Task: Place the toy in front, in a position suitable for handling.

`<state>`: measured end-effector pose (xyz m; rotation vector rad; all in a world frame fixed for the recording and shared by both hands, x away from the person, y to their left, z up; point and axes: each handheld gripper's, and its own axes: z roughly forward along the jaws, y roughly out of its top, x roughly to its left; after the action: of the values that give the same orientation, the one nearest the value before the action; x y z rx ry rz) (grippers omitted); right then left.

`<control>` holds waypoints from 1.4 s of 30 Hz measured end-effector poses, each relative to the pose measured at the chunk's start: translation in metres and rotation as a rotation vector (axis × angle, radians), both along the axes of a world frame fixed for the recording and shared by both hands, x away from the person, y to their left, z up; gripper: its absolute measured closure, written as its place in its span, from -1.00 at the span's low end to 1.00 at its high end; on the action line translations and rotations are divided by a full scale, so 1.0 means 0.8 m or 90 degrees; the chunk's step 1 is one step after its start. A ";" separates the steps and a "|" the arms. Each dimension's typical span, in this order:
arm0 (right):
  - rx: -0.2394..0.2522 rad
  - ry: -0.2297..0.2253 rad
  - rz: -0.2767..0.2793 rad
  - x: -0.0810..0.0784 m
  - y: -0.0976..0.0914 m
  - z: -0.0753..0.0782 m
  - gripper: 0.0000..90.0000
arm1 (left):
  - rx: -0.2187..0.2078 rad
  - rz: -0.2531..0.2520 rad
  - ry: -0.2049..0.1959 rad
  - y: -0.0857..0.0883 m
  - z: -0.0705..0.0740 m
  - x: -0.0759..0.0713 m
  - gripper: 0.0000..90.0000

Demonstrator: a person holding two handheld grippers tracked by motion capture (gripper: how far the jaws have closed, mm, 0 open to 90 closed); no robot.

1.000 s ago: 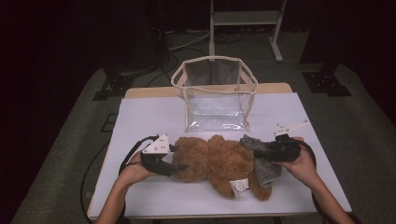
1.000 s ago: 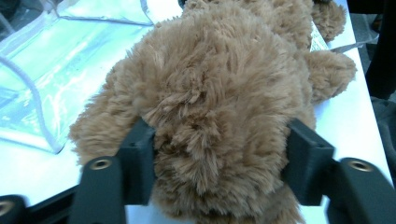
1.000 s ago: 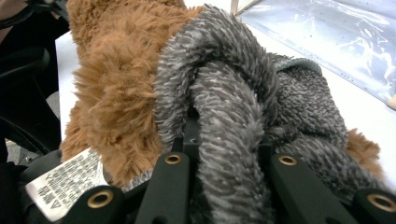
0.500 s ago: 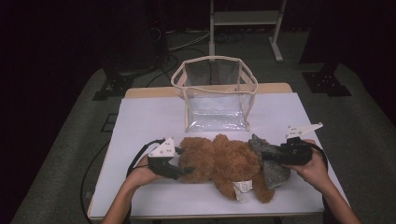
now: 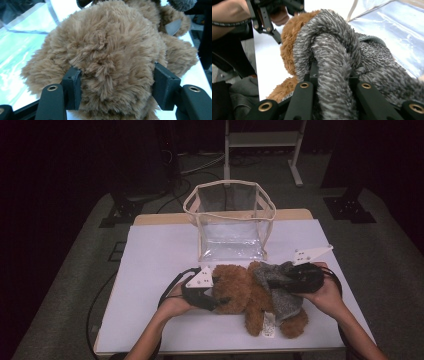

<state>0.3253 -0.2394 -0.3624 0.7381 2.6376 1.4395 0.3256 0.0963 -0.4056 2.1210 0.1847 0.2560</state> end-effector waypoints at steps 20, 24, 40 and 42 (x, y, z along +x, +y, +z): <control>-0.097 0.040 0.120 0.084 0.153 0.023 0.67 | 0.000 0.003 -0.032 -0.003 0.001 -0.014 -0.12; -0.114 0.061 0.125 0.103 0.181 0.011 0.67 | 0.007 -0.002 -0.036 -0.002 0.002 -0.016 -0.12; -0.092 0.025 0.074 0.037 0.081 0.025 0.67 | -0.019 0.015 -0.021 0.004 -0.002 -0.002 -0.21; -0.085 0.016 0.077 0.021 0.075 0.025 0.67 | -0.025 0.024 -0.019 0.004 -0.002 0.001 -0.21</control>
<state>0.3423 -0.1794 -0.3423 0.5976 2.8076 1.2723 0.3261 0.0996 -0.4071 2.0747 0.2113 0.3045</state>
